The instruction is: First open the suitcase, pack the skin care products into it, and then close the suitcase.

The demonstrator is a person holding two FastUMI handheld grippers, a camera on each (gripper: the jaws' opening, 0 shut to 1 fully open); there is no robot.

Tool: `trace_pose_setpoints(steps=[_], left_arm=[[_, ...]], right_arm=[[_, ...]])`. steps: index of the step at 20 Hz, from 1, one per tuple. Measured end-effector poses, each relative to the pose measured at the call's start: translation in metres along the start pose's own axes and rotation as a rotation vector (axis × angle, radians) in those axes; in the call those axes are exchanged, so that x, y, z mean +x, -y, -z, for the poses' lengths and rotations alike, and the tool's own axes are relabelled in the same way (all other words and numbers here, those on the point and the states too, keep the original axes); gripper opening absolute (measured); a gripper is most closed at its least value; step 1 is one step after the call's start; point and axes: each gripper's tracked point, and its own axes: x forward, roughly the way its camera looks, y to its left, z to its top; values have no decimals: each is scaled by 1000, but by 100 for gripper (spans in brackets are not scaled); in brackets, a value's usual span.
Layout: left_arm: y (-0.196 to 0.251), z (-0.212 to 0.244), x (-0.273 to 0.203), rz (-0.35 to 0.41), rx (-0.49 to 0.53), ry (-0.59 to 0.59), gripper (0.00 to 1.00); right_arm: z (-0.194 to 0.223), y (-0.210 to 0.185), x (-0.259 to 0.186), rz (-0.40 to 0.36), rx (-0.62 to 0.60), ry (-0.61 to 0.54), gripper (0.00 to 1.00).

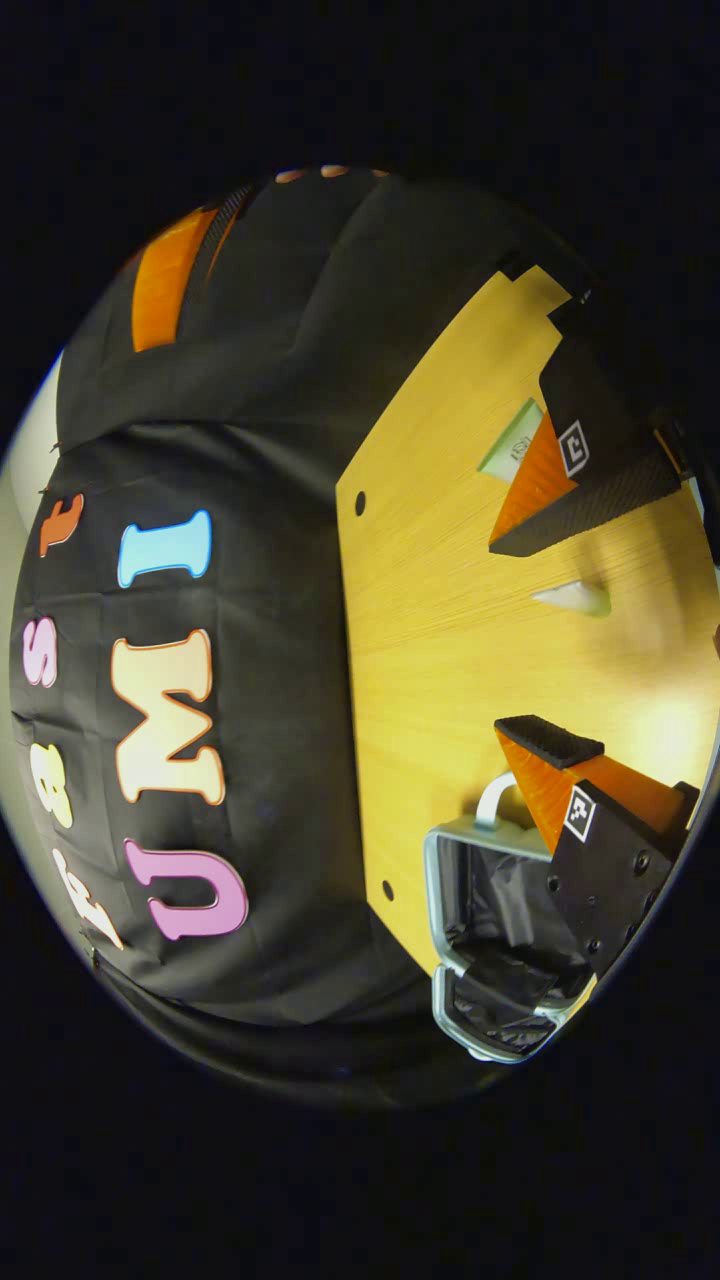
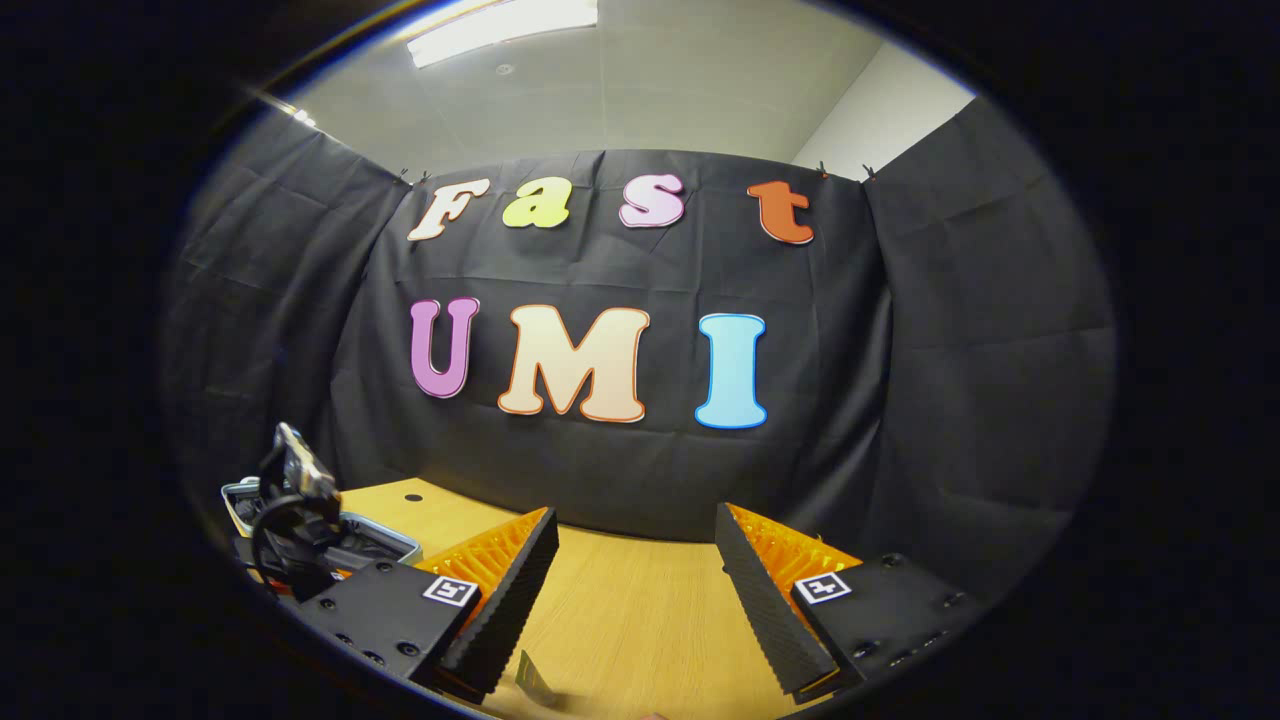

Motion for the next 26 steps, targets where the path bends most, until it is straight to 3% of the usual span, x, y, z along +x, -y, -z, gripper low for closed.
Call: trace_pose_setpoints(steps=[5,8,11,14,21,26], left_arm=[[15,51,22,28,-39,-71,91],[17,73,36,21,-85,-102,80],[9,78,45,-11,-91,-87,54],[13,78,52,27,-118,-70,16],[4,26,28,50,-112,-58,11],[-16,-16,-6,8,-104,-20,11]], right_arm=[[15,-8,-9,-38,-33,-23,99],[25,-16,-17,-67,-57,-34,99],[42,-23,-24,-92,-79,-61,100],[54,-26,-29,-119,-91,-78,99],[94,-43,-30,-200,-59,-130,99],[147,-72,-29,-280,-22,-199,99]])
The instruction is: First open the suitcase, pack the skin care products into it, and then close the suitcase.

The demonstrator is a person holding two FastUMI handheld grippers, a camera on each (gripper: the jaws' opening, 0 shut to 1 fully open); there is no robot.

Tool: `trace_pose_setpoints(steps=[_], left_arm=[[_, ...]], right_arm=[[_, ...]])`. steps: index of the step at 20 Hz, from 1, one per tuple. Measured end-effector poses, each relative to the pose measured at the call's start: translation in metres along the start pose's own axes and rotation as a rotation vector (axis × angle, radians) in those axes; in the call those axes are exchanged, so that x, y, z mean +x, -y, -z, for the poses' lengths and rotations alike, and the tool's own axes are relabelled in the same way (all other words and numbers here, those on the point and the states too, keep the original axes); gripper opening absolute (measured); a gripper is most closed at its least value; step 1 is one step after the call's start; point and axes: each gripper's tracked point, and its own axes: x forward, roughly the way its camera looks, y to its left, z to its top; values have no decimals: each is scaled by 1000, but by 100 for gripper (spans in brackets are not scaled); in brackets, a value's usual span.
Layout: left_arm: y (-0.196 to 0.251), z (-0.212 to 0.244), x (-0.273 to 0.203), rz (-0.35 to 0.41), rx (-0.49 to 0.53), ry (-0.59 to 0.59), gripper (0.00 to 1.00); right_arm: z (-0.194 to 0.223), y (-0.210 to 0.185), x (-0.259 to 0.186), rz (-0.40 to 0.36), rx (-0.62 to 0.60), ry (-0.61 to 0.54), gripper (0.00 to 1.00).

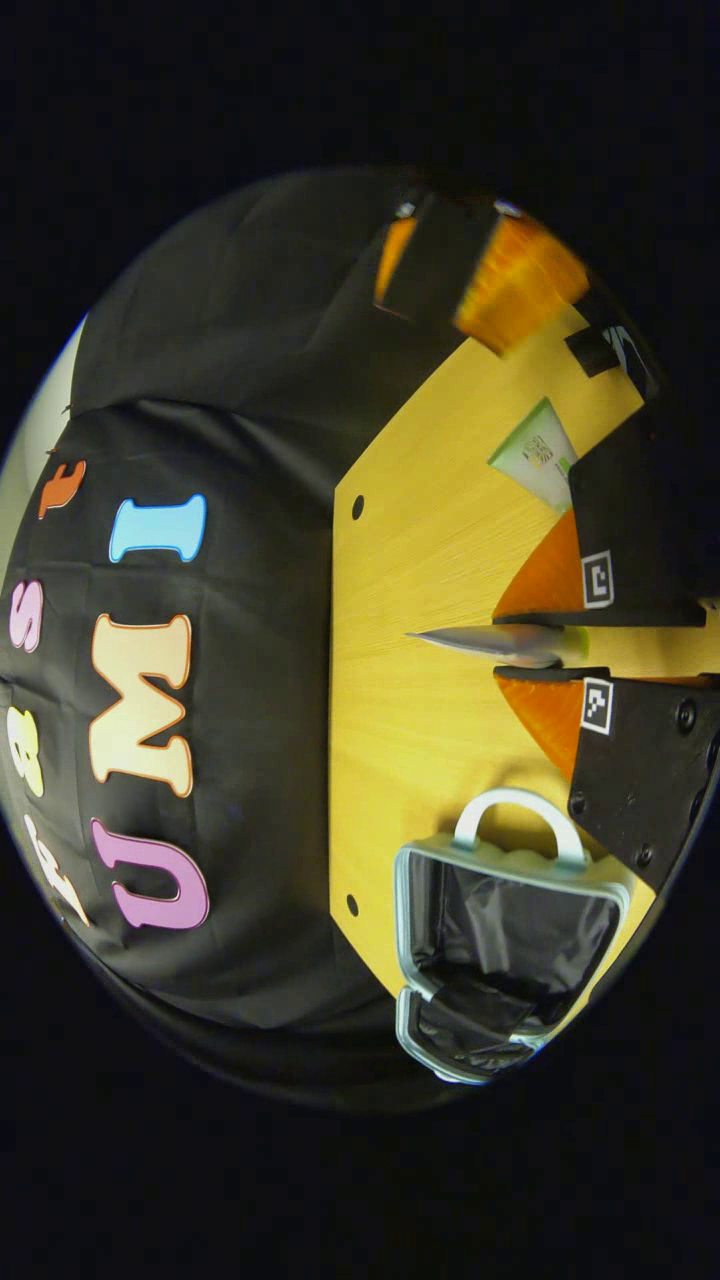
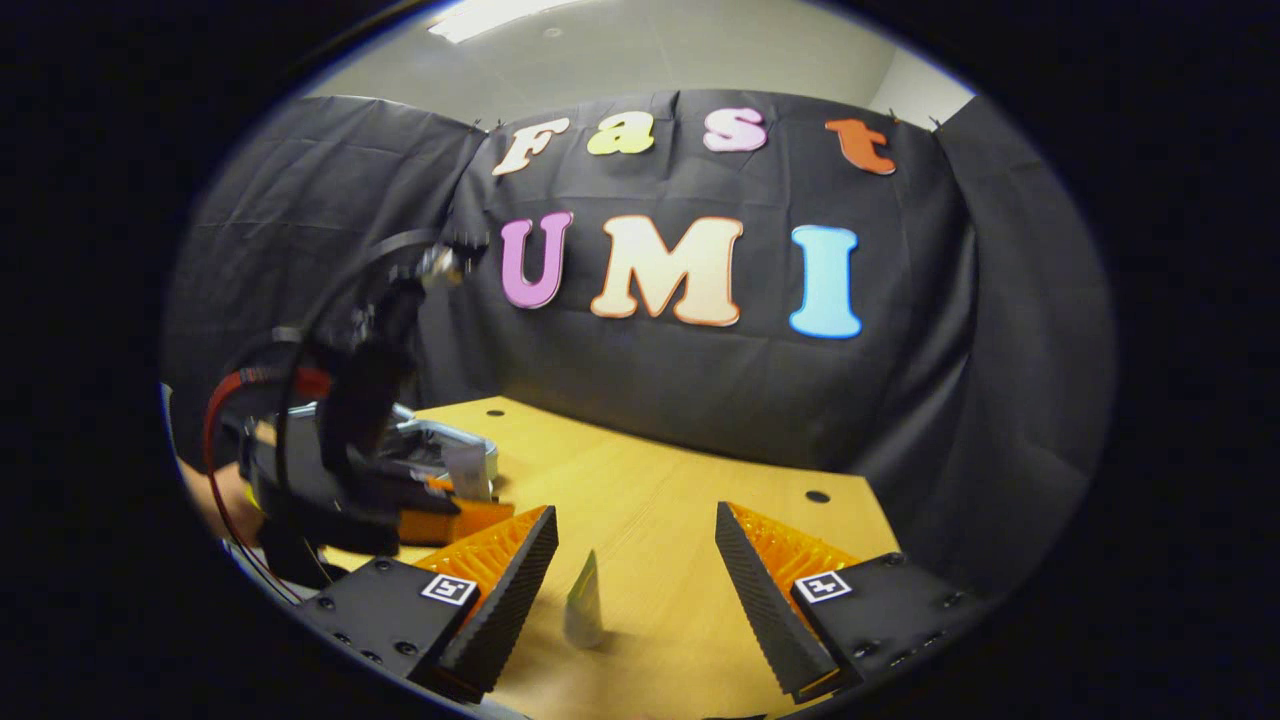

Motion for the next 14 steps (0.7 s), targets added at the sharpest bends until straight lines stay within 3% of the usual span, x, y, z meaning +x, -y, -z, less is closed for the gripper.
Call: trace_pose_setpoints(steps=[6,10,14], left_arm=[[-37,-24,-42,-98,-19,24,11],[-57,-19,-59,-161,-35,13,11],[-68,-7,-74,-202,-59,-17,11]], right_arm=[[84,-12,25,-37,-22,-179,96],[116,-18,35,-64,17,-255,96],[134,-30,47,-101,27,-285,77]])
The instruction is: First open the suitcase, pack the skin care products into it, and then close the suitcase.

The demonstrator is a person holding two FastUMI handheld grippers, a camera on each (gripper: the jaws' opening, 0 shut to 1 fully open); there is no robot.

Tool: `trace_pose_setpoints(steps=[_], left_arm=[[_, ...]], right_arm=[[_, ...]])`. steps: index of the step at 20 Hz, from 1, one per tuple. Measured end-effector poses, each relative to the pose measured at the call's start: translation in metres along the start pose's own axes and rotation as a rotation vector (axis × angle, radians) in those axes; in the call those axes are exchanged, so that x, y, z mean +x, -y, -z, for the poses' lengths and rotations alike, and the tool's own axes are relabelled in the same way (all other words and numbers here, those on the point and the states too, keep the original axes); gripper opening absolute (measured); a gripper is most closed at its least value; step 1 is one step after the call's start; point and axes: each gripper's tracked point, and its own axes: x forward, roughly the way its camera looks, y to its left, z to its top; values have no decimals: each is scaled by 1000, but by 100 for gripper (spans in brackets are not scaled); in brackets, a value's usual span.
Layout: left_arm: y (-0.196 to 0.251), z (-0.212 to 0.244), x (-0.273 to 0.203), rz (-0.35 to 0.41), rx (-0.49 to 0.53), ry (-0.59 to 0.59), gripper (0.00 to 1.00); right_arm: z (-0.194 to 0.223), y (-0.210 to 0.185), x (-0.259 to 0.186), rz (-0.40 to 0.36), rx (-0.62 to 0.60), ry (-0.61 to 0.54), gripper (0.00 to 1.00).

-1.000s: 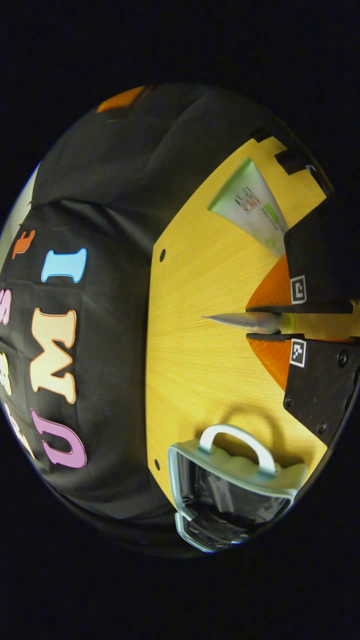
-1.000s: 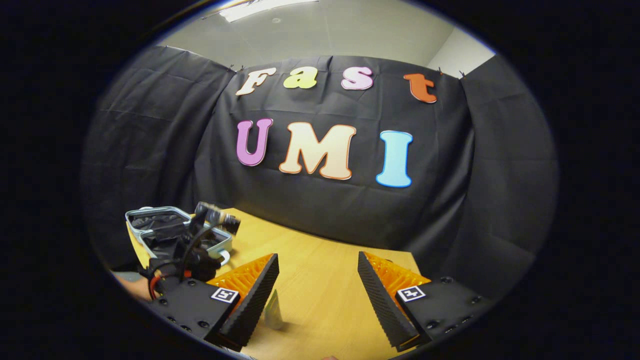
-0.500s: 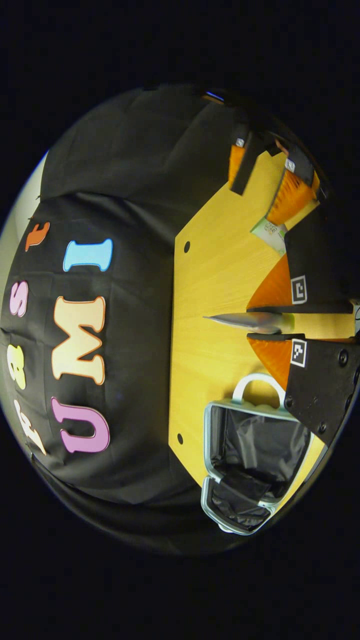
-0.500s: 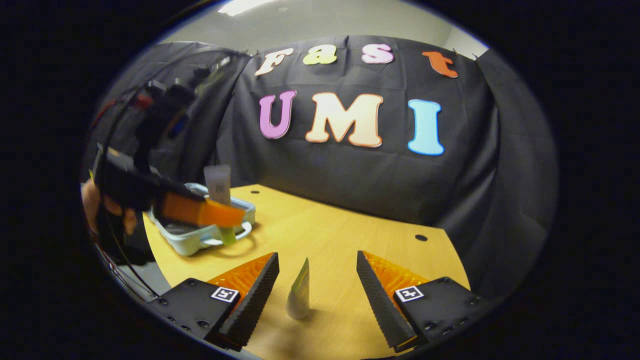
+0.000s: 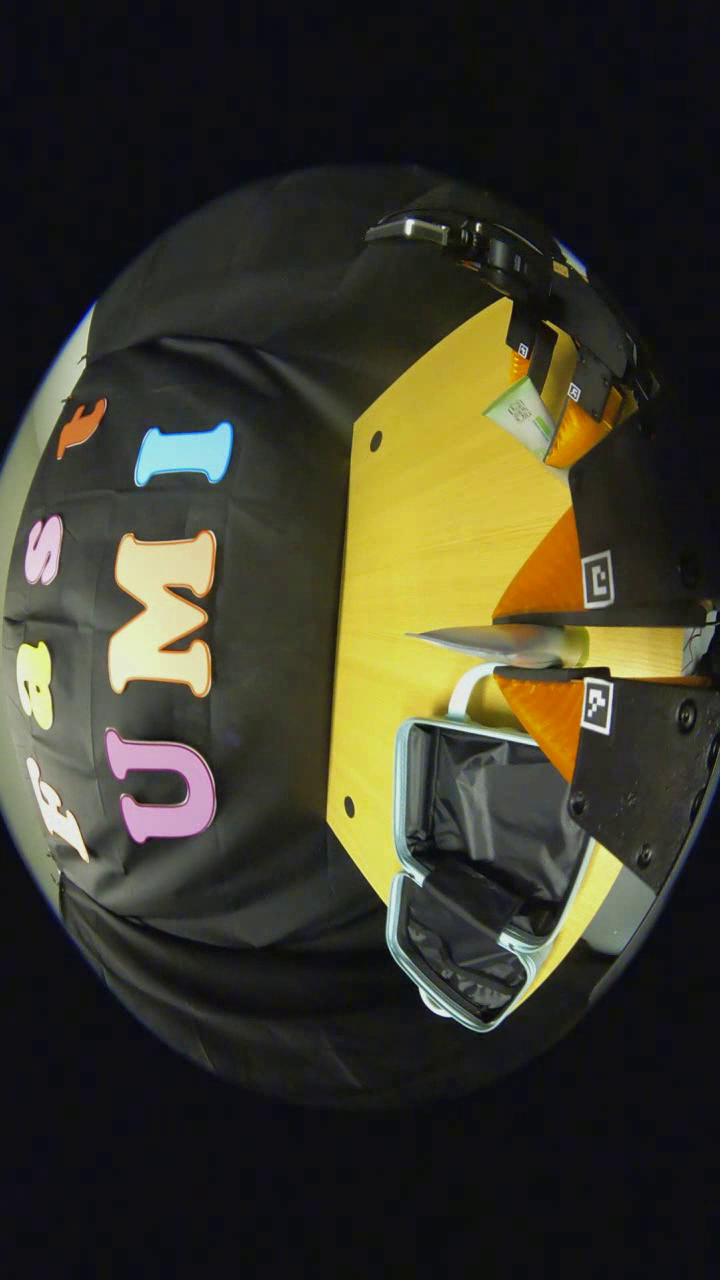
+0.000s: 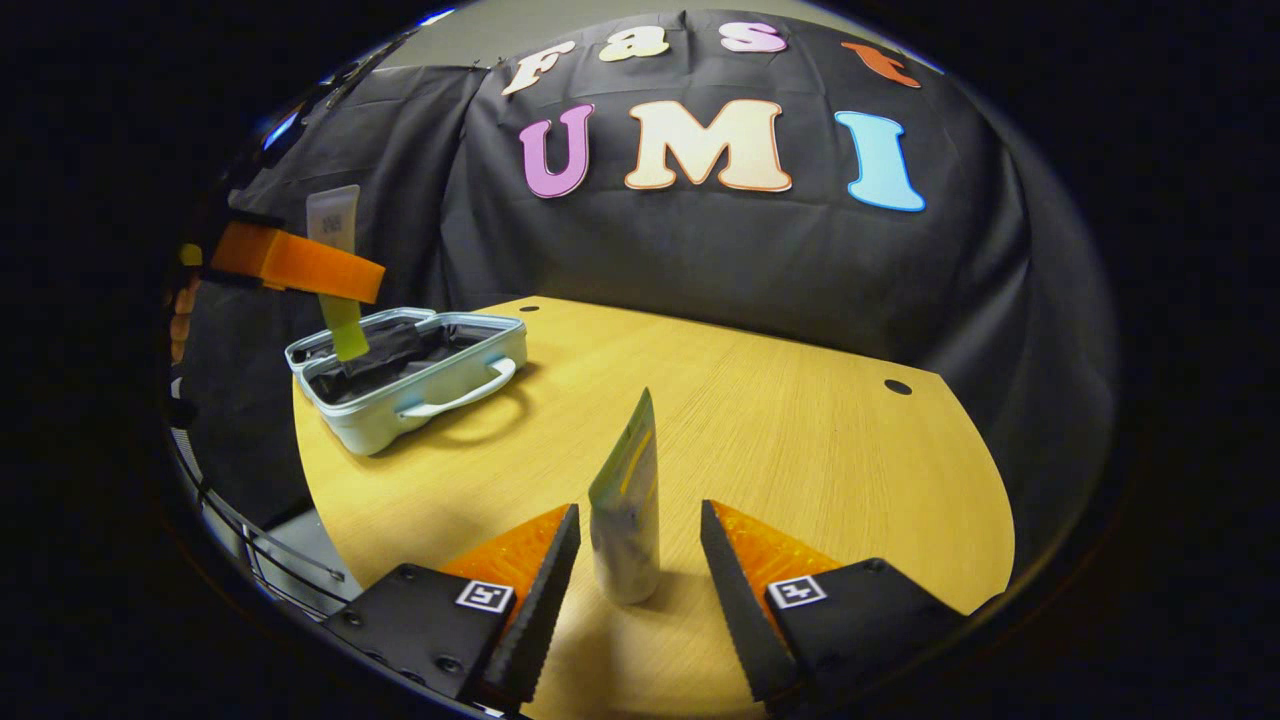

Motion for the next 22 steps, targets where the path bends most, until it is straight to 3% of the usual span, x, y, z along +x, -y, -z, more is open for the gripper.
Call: trace_pose_setpoints(steps=[2,5,8,15,22], left_arm=[[-5,3,-6,-16,-2,-7,11],[-12,6,-12,-28,-10,-18,11],[-22,8,-13,-41,-29,-26,11],[-90,33,7,-106,-37,-142,11],[-177,79,50,-91,-16,-381,11]], right_arm=[[11,-7,7,-23,-12,-36,70],[16,-9,12,-39,9,-77,41],[15,-9,12,-47,48,-112,29],[-34,-22,1,-78,62,-102,29],[-81,-122,6,-202,195,-129,29]])
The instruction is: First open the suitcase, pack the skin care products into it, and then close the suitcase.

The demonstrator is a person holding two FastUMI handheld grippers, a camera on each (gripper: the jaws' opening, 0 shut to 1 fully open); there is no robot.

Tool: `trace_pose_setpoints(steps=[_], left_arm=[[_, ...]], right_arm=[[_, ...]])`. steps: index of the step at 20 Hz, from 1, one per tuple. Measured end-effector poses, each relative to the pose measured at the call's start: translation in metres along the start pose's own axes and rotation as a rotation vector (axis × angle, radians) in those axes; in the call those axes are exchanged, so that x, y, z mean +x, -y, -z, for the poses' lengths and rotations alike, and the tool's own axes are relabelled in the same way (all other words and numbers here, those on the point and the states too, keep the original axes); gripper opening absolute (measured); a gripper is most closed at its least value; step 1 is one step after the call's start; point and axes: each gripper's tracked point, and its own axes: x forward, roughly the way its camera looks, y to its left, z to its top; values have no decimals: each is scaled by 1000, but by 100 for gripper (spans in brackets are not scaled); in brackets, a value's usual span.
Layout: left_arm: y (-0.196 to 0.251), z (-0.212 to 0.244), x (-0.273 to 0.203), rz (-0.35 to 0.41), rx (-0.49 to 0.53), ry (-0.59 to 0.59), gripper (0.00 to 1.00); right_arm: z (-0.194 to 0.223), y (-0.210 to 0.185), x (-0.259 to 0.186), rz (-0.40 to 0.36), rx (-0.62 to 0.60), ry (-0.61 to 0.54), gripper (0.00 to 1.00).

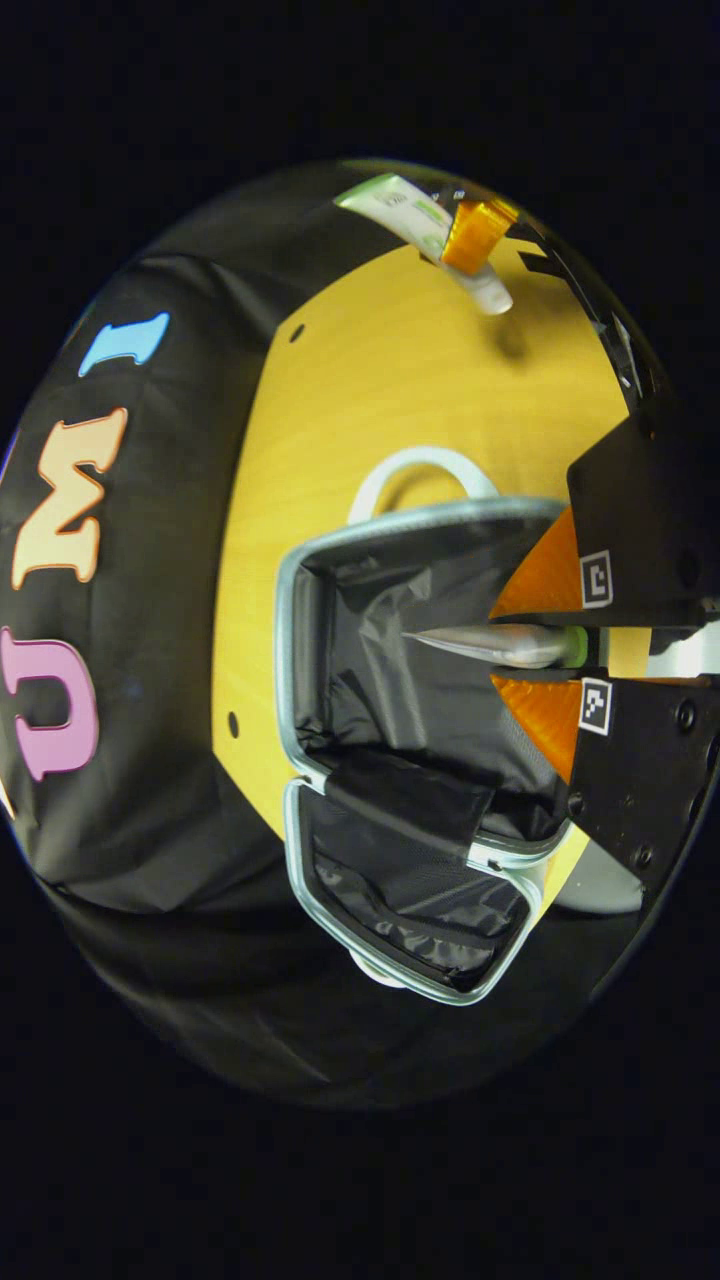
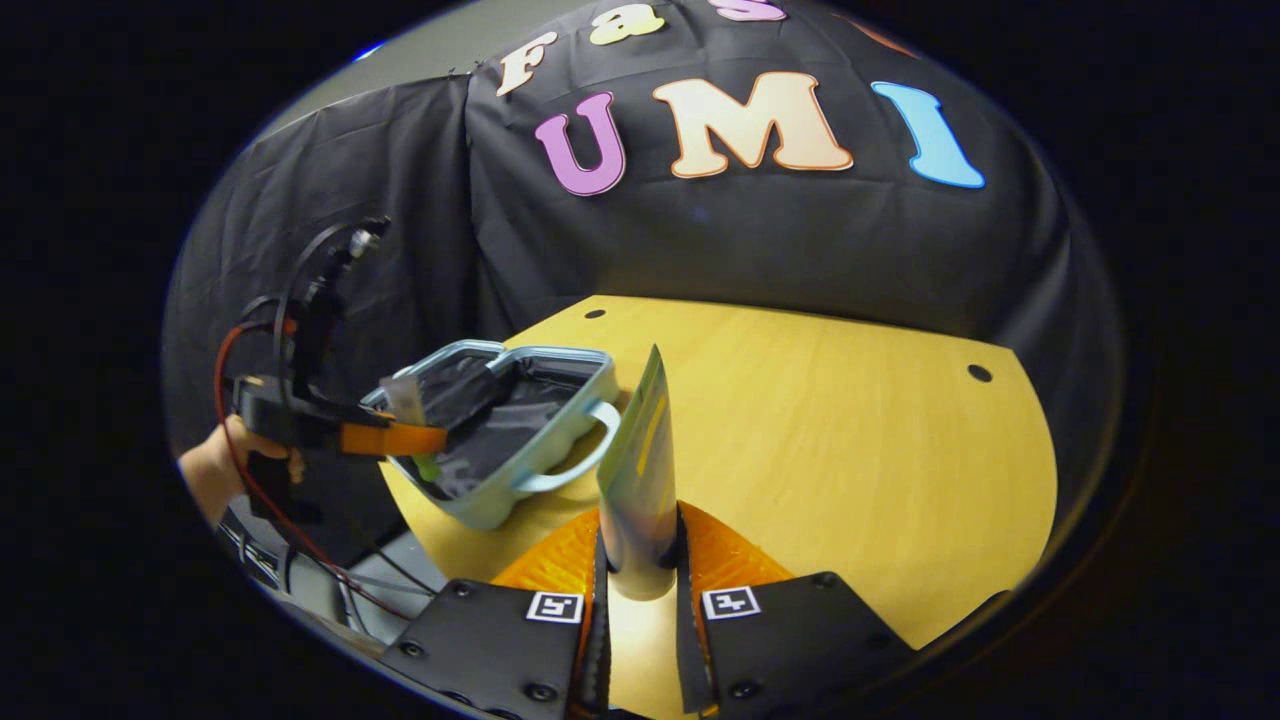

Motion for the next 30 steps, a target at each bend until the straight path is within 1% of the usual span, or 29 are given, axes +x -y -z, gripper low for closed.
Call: trace_pose_setpoints(steps=[2,3,4,5,6,7,8,9,10,11,12,14,15,16,18,20,21,22,23,24,25,26,27,28,29,30], left_arm=[[-19,4,18,10,11,-64,11],[-27,5,25,13,-2,-81,11],[-26,3,33,41,-6,-87,11],[-25,0,38,71,1,-80,11],[-25,0,44,92,9,-86,12],[-25,1,51,111,22,-90,16],[-25,1,55,131,28,-84,17],[-21,-2,56,167,19,-73,19],[-15,-7,55,210,2,-56,28],[-15,-14,51,232,-10,-38,30],[-16,-22,47,256,-17,-12,52],[-32,-42,36,260,-4,41,75],[-45,-54,31,242,9,68,84],[-55,-66,27,239,8,99,86],[-74,-90,14,237,-44,157,85],[-99,-103,8,228,-100,192,85],[-114,-108,6,216,-109,202,85],[-130,-109,7,192,-114,209,86],[-149,-109,7,161,-118,207,86],[-166,-109,5,128,-124,212,86],[-186,-110,5,102,-137,220,90],[-205,-108,3,73,-155,225,86],[-224,-107,2,46,-175,224,86],[-240,-101,0,14,-196,226,86],[-261,-98,0,-21,-210,220,90],[-282,-95,1,-58,-224,218,86]], right_arm=[[2,-36,15,-40,33,-35,29],[2,-53,24,-52,37,-49,29],[1,-68,33,-68,43,-71,29],[0,-85,41,-86,52,-86,26],[-3,-98,50,-94,63,-90,29],[-5,-110,60,-102,72,-105,29],[-7,-119,71,-105,80,-116,29],[-6,-128,80,-104,83,-132,29],[-4,-134,90,-98,86,-152,29],[0,-139,97,-89,92,-169,29],[4,-144,104,-90,110,-188,29],[19,-148,124,-67,147,-228,29],[26,-147,132,-54,164,-243,26],[34,-149,140,-47,189,-268,29],[47,-153,155,-26,198,-305,29],[50,-156,167,-12,165,-314,29],[53,-156,170,12,152,-320,29],[54,-158,172,17,145,-333,29],[48,-159,176,26,151,-315,27],[46,-158,180,37,142,-312,33],[46,-157,183,50,135,-312,31],[46,-153,186,68,126,-315,39],[45,-152,186,76,130,-315,36],[40,-156,187,71,149,-307,36],[36,-157,185,76,170,-304,50],[30,-155,182,89,179,-294,64]])
